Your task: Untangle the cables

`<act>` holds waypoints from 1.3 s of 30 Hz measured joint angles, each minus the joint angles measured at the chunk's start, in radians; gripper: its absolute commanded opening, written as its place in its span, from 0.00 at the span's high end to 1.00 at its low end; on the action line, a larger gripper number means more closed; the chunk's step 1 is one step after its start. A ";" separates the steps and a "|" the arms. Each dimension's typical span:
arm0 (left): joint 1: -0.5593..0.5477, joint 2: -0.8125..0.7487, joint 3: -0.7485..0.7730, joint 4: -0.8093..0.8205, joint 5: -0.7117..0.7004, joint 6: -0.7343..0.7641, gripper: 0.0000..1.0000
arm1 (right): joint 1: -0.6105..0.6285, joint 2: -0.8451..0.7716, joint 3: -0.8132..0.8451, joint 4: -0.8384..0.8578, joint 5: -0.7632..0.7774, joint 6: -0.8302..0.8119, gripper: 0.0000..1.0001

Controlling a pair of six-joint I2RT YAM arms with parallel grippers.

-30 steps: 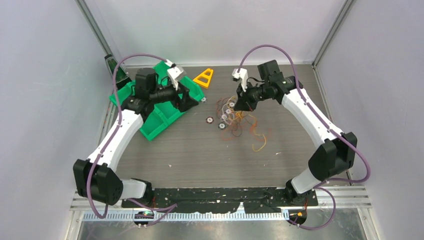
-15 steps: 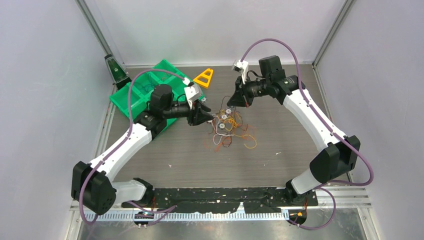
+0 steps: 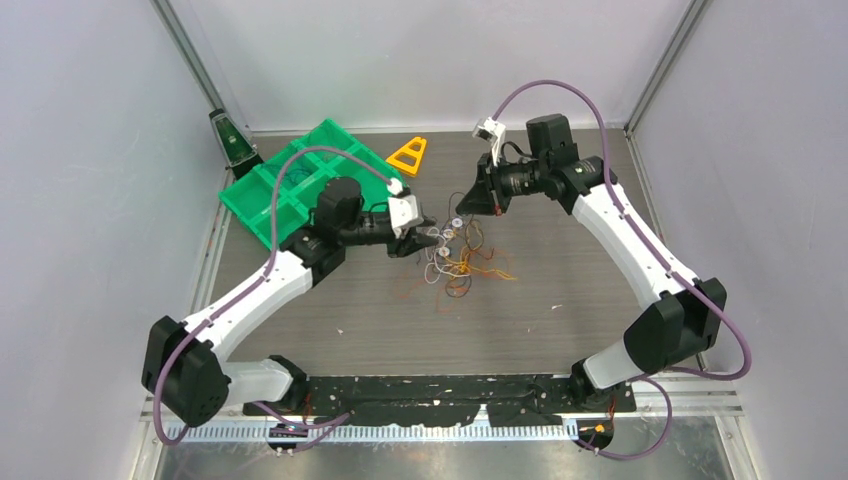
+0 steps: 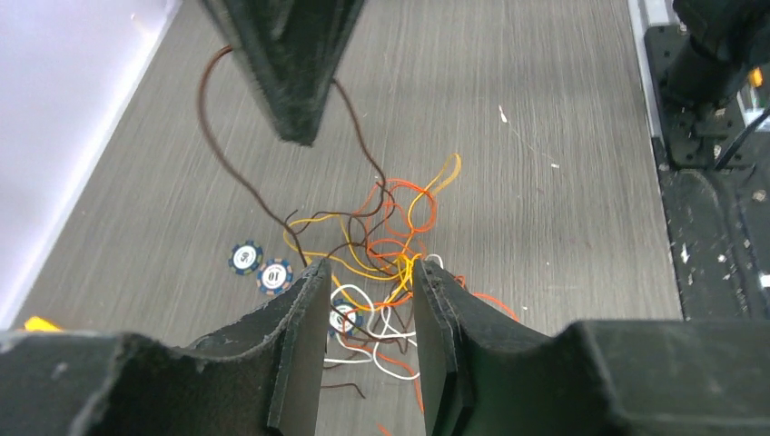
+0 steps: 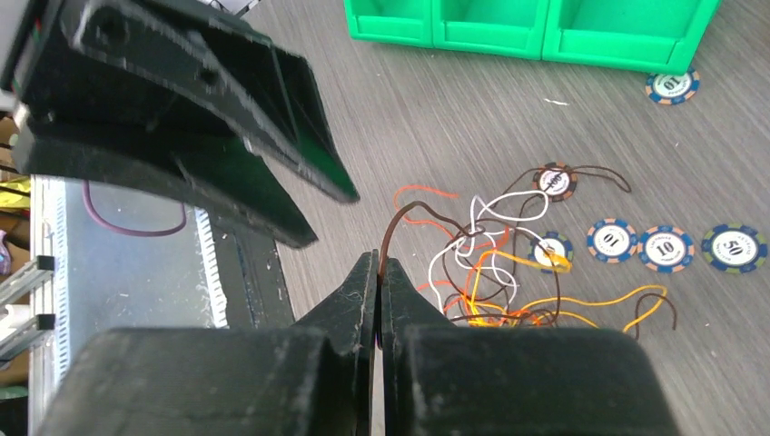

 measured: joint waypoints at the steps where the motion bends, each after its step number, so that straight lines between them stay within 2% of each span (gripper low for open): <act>1: -0.018 0.005 -0.001 -0.003 -0.007 0.033 0.60 | -0.001 -0.008 -0.011 0.005 0.000 0.006 0.95; 6: -0.069 0.047 -0.019 -0.005 -0.040 0.114 0.57 | -0.003 -0.023 -0.056 0.013 0.000 0.025 0.94; 11: -0.054 0.074 -0.061 0.031 -0.099 0.005 0.51 | -0.006 -0.024 -0.063 0.012 -0.002 0.026 0.95; 13: -0.049 0.074 -0.065 0.055 -0.107 -0.043 0.46 | -0.006 -0.029 -0.063 0.012 -0.006 0.024 0.95; 15: -0.046 0.071 -0.064 0.076 -0.124 -0.073 0.36 | -0.006 -0.037 -0.063 0.010 -0.014 0.016 0.94; 17: -0.042 0.069 -0.058 0.080 -0.128 -0.087 0.32 | -0.006 -0.045 -0.057 0.006 -0.023 0.006 0.95; 19: -0.039 0.070 -0.034 0.078 -0.129 -0.099 0.31 | -0.007 -0.050 -0.035 0.000 -0.034 -0.010 0.95; 25: -0.034 0.100 0.078 0.083 -0.125 -0.122 0.38 | -0.008 -0.051 0.058 0.001 -0.047 -0.017 0.95; 29: 0.006 0.095 0.010 0.082 -0.136 -0.167 0.31 | -0.031 -0.066 0.110 0.010 -0.037 0.004 0.95; 33: 0.063 0.079 -0.108 0.029 -0.192 -0.300 0.23 | -0.067 -0.100 0.117 0.012 -0.006 0.021 0.95; 36: 0.074 0.078 -0.177 -0.024 -0.256 -0.411 0.22 | -0.077 -0.112 0.114 0.010 0.022 0.022 0.94; 39: 0.074 0.098 -0.195 -0.075 -0.294 -0.491 0.25 | -0.086 -0.110 0.112 0.003 0.050 0.026 0.94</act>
